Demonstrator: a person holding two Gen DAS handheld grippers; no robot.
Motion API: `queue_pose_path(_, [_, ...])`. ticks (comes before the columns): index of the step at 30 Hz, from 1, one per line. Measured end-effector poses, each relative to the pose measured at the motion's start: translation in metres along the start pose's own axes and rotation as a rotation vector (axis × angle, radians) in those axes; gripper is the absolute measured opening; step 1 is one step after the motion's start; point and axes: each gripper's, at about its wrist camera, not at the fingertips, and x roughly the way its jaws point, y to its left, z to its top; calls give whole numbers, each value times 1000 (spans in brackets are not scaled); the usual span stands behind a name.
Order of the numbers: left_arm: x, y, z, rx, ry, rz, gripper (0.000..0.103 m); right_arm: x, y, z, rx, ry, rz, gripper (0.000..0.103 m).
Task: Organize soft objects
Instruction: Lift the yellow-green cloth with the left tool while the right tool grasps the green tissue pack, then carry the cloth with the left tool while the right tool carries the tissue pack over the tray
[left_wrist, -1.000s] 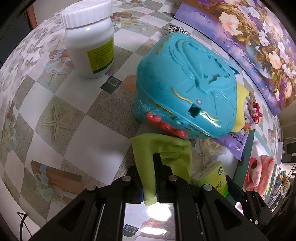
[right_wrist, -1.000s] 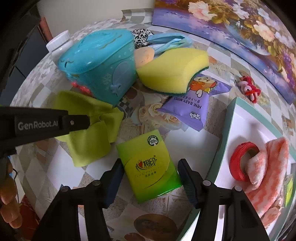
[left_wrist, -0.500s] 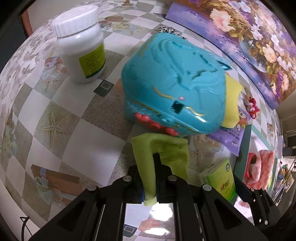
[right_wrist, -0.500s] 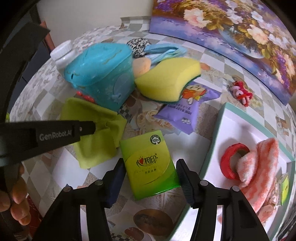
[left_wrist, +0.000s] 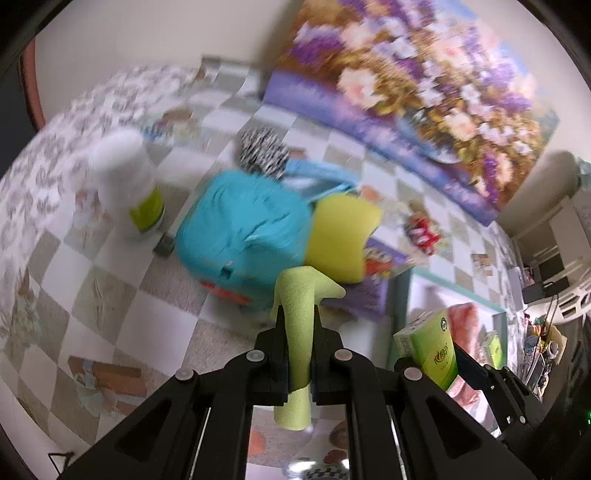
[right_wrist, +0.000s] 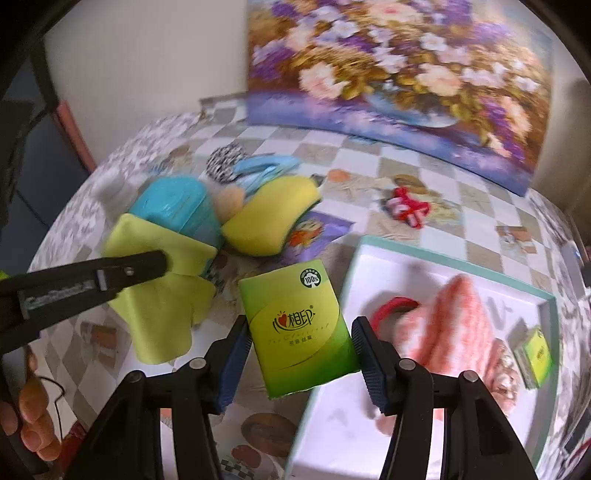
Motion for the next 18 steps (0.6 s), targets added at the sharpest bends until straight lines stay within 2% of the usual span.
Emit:
queue_pose_path(8, [-35, -44, -5, 132, -108, -86, 8, -37, -49, -5, 161, -59, -69, 59])
queue_pose_path(13, [-42, -84, -20, 239, -105, -150, 8, -50, -94, -17, 294, -49, -151, 59])
queue_pose_path(18, [-38, -118, -39, 329, -56, -209, 8, -58, -137, -35, 415, -30, -192, 59])
